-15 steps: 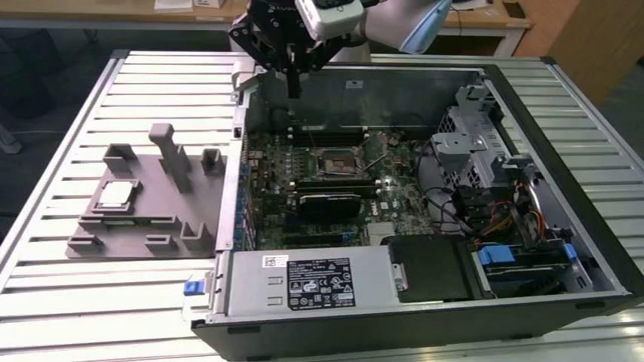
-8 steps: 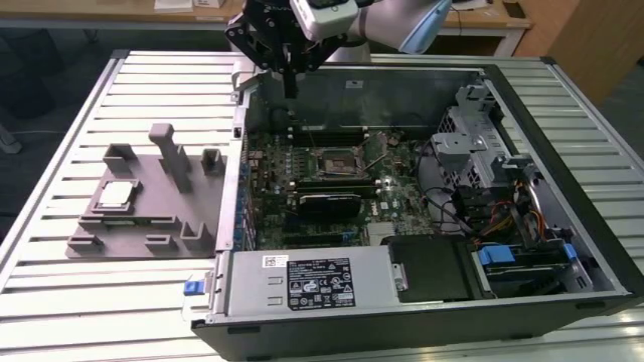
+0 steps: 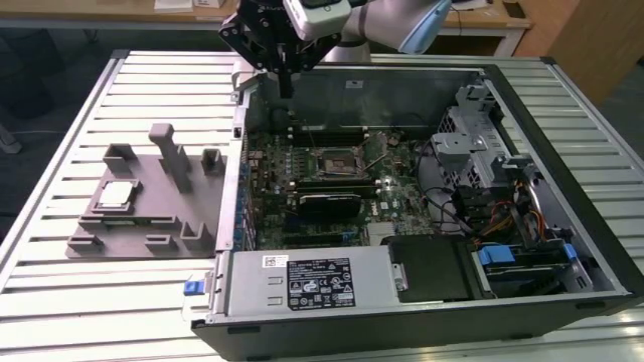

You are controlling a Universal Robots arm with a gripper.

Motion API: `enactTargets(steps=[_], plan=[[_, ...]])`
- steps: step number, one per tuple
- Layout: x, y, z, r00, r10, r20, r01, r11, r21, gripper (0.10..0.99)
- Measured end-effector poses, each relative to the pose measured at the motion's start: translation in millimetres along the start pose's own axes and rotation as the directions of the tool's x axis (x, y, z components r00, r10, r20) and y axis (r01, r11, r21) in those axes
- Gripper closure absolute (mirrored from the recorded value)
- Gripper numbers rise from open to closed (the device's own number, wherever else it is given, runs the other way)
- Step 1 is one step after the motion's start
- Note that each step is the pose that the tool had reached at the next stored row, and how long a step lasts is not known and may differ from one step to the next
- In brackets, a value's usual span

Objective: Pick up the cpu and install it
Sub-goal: 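Reach for the cpu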

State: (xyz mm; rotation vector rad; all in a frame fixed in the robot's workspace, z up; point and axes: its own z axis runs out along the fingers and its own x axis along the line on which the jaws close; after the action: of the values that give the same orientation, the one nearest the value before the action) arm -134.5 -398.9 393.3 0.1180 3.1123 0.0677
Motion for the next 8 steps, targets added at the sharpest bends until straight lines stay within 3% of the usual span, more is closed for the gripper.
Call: enactTargets(steps=[8], plan=[[6.6, -0.5, -0.2, 1.0, 0.0, 0.0, 0.0, 1.0, 0.0, 0.98]])
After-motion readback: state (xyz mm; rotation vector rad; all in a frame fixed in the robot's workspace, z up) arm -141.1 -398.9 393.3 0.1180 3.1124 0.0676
